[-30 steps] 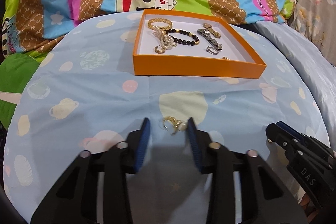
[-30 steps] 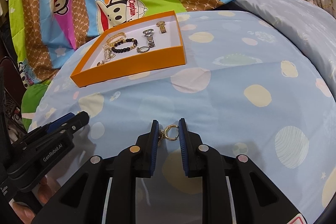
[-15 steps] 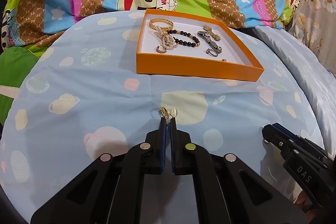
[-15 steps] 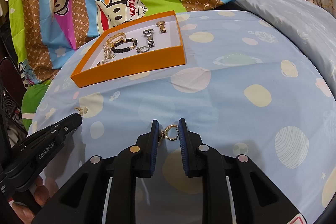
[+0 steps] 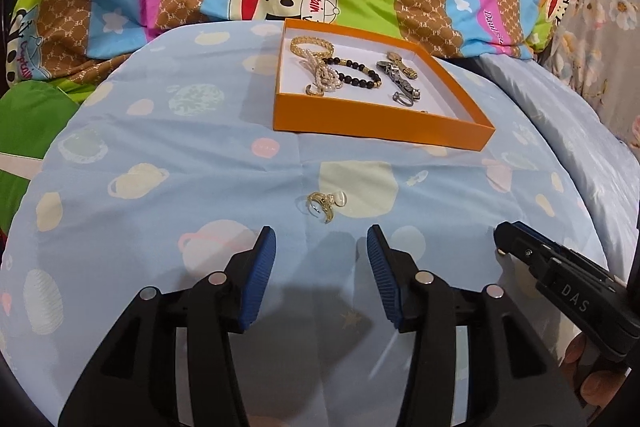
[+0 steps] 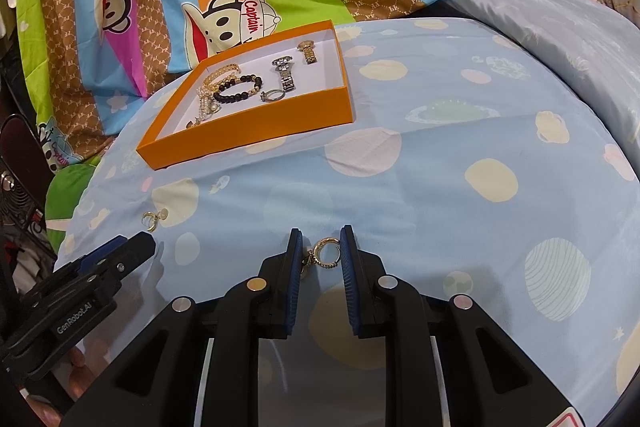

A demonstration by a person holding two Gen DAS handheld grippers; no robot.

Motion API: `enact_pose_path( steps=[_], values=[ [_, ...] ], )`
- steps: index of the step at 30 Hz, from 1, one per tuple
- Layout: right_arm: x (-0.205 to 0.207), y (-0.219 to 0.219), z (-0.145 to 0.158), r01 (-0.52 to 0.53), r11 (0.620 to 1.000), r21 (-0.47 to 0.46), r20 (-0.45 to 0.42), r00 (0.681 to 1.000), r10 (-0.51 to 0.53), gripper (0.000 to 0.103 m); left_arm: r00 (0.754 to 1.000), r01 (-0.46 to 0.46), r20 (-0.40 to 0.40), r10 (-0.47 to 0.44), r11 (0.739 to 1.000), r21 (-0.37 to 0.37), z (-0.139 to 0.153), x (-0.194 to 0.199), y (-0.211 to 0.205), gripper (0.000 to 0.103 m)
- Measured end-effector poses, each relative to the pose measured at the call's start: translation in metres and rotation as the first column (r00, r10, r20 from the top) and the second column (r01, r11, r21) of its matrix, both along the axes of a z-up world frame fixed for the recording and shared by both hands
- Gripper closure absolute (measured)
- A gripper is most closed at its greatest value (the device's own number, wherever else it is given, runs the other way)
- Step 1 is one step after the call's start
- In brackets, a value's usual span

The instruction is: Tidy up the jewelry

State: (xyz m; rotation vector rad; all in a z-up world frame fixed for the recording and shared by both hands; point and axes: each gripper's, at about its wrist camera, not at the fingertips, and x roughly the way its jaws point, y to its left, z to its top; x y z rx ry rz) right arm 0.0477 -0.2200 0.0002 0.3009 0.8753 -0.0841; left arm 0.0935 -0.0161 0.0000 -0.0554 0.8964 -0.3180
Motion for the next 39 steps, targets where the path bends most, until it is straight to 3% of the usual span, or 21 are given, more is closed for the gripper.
enact_pose_path(
  steps=[7,12,15,29,39],
  values=[
    [0.000,0.000,0.000,0.000,1.000,0.001,0.000,1.000,0.000,0.084,1.000,-0.011,-0.001,0.011,0.999,0.050,-0.002,0.021,-0.011,0.061],
    [0.000,0.000,0.000,0.000,1.000,0.001,0.000,1.000,0.000,0.084,1.000,0.002,-0.005,-0.002,0.999,0.045,-0.003,0.024,-0.011,0.086],
    [0.000,0.000,0.000,0.000,1.000,0.002,0.000,1.000,0.000,0.084,1.000,-0.004,-0.009,0.004,1.000,0.031,-0.003,0.025,-0.009,0.090],
    [-0.005,-0.001,0.007,0.013,1.000,-0.006,0.033,0.999,-0.012,0.085,0.999,0.013,0.032,-0.015,0.998,0.066,0.005,0.010,-0.012,0.090],
    [-0.009,0.009,0.023,-0.023,1.000,-0.005,0.074,0.997,0.023,0.085,0.998,0.047,0.046,-0.049,0.998,0.032,0.022,-0.001,-0.011,0.090]
  ],
)
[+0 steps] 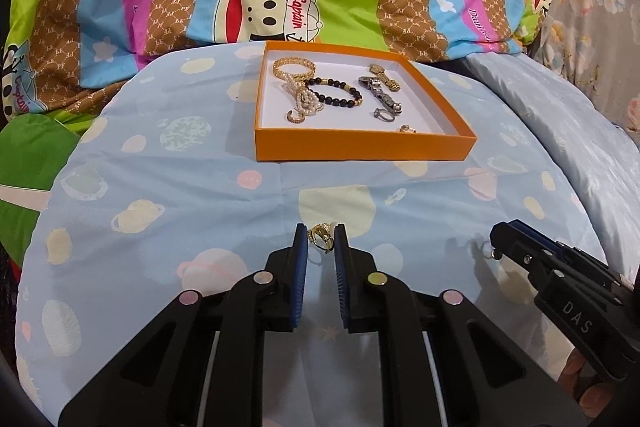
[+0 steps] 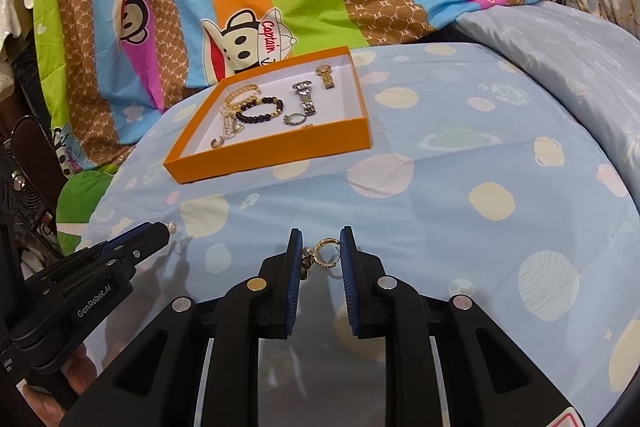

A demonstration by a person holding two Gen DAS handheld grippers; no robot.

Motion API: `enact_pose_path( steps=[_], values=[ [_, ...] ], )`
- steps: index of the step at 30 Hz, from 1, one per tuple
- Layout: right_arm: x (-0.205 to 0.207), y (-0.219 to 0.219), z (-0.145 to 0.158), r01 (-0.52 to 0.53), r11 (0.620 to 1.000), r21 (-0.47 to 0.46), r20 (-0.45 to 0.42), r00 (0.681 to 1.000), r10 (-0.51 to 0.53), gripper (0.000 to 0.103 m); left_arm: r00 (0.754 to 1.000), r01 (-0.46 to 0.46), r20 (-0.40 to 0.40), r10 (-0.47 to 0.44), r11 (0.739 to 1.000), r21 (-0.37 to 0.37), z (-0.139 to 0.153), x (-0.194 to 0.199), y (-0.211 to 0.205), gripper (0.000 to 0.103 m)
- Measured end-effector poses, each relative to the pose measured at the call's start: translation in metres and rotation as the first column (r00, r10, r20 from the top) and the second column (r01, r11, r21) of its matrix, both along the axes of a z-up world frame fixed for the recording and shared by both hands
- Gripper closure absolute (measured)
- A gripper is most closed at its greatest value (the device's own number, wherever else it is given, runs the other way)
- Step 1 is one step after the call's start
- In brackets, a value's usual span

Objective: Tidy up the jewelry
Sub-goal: 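Carry both gold dangling earrings into the box and open both tools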

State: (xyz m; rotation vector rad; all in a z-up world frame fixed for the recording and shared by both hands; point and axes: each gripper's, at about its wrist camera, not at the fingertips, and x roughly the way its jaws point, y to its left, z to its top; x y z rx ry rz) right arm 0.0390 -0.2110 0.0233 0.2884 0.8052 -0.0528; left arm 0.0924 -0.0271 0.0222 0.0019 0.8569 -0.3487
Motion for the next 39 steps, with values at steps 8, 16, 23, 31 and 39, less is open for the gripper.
enact_pose_path(
  steps=[8,16,23,31,39],
  values=[
    [0.006,0.006,0.018,-0.034,0.999,-0.007,0.043,0.998,0.035,0.085,0.999,0.007,0.034,-0.006,1.000,-0.017,0.019,0.005,0.001,0.090],
    [0.032,0.003,0.038,-0.064,0.998,-0.030,0.084,0.994,0.066,0.085,0.997,0.007,0.082,-0.005,1.000,-0.016,0.038,0.031,-0.004,0.090],
    [0.071,-0.008,0.046,-0.075,0.997,-0.024,0.099,0.992,0.077,0.085,0.992,-0.008,0.125,0.009,1.000,-0.013,0.053,0.073,-0.014,0.090],
    [0.125,-0.021,0.049,-0.068,0.996,-0.049,0.109,0.991,0.073,0.085,0.986,0.006,0.164,-0.006,1.000,0.000,0.061,0.128,-0.042,0.090],
    [0.172,-0.025,0.036,-0.065,0.997,-0.050,0.094,0.993,0.070,0.085,0.985,0.011,0.173,-0.010,1.000,-0.005,0.056,0.178,-0.073,0.090]
  ],
)
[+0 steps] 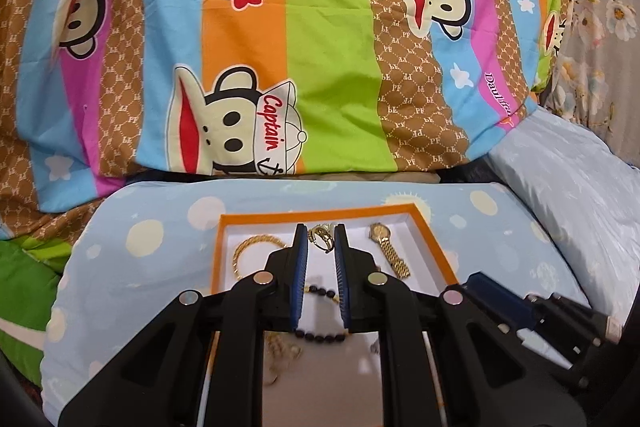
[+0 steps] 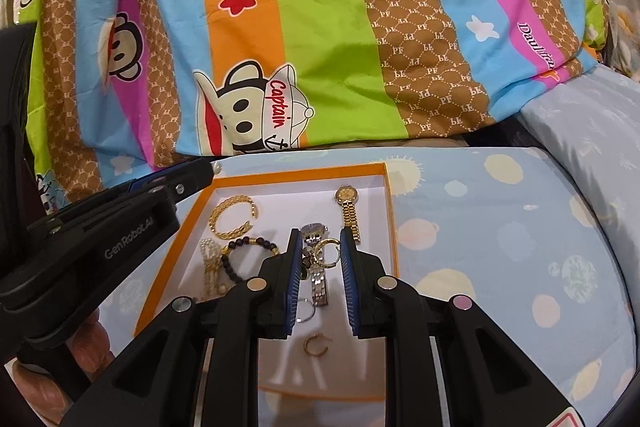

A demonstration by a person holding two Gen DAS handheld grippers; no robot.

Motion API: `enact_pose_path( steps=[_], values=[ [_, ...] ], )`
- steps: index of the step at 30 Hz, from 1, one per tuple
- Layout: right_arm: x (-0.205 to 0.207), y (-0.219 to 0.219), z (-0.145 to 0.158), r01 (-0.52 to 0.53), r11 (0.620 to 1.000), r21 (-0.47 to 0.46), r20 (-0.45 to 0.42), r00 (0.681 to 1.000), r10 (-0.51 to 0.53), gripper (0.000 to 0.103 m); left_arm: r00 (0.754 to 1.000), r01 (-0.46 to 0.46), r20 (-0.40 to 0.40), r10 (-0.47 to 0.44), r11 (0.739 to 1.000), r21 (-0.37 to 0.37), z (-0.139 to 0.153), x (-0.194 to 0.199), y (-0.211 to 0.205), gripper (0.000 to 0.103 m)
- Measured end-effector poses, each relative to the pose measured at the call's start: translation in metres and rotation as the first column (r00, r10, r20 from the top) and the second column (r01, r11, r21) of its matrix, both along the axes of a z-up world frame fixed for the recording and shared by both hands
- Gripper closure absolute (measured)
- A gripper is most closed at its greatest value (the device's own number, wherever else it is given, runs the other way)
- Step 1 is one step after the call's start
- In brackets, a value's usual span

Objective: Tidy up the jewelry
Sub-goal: 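Carry both gold dangling earrings into the box and open both tools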

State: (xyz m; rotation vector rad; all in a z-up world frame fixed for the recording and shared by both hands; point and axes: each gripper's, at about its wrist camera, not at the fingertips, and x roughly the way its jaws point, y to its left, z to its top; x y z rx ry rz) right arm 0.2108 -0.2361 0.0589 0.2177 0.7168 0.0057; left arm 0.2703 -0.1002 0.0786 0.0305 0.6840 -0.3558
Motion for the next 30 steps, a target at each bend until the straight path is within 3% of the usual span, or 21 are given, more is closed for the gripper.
enact_pose_path(
  steps=[10,30],
  values=[
    [0.023,0.000,-0.028,-0.010,1.000,0.001,-0.042,0.999,0.010,0.085,0.999,-0.002,-0.036,0.003,1.000,0.021,-0.024,0.026,-0.012,0.090],
    [0.028,-0.003,-0.036,0.003,1.000,-0.003,-0.052,0.999,-0.003,0.083,0.998,-0.001,-0.060,0.003,0.999,0.038,-0.040,0.034,-0.012,0.089]
  ],
)
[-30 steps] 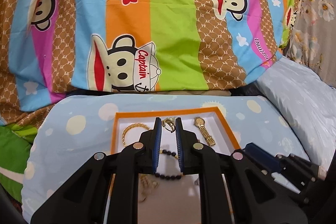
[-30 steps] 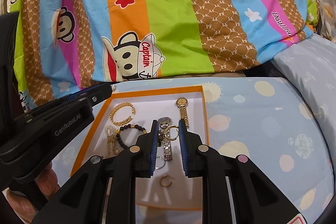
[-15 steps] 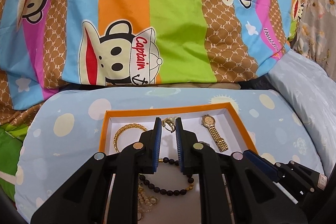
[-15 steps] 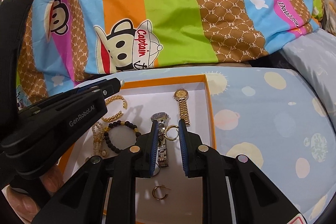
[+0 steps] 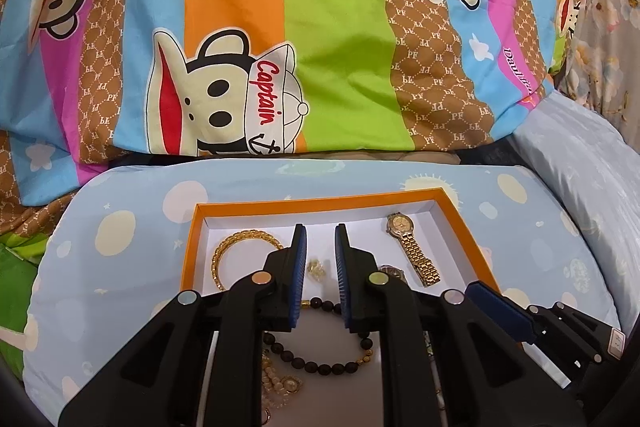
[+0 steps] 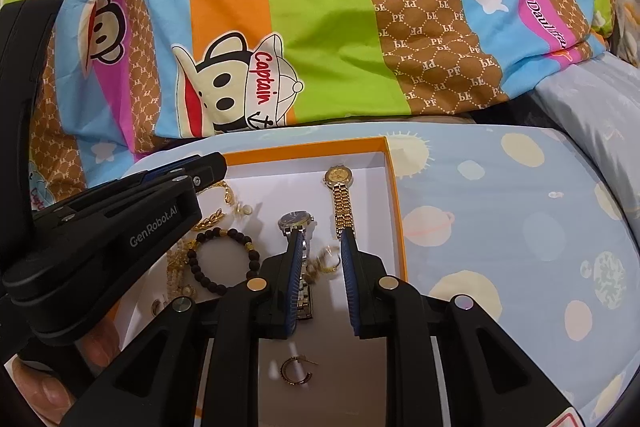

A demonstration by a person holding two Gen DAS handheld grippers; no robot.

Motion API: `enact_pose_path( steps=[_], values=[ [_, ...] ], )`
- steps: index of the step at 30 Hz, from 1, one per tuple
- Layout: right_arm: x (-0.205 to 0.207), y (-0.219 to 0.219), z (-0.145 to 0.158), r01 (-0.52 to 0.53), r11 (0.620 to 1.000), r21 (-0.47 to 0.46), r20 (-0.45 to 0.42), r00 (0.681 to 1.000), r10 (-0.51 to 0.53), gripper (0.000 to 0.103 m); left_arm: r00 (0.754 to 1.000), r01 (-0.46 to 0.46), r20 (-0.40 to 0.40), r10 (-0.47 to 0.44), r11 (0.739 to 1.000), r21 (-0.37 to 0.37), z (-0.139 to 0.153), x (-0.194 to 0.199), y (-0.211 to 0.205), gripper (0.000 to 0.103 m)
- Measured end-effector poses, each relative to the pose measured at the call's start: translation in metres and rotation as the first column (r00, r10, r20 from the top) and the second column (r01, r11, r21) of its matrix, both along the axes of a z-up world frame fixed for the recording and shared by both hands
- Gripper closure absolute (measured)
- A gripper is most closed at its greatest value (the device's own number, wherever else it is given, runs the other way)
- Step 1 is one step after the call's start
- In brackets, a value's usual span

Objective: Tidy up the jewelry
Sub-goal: 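Carry both gold dangling earrings into the box and open both tools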

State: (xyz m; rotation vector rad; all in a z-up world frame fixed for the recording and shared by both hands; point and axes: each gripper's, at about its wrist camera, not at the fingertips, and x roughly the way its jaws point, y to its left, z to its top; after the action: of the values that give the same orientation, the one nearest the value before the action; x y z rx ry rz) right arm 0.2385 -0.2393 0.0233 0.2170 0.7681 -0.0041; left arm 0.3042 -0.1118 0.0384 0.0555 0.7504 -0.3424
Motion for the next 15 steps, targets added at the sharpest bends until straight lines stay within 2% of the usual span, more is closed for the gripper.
enact_pose_path(
  steps=[15],
  values=[
    [-0.0022,0.0018,-0.0006,-0.006,1.000,-0.005,-0.001,1.000,0.006,0.081,1.000,0.001,-0.007,-0.001,1.000,0.004,-0.0016,-0.0013,-0.0009,0.089]
  ],
)
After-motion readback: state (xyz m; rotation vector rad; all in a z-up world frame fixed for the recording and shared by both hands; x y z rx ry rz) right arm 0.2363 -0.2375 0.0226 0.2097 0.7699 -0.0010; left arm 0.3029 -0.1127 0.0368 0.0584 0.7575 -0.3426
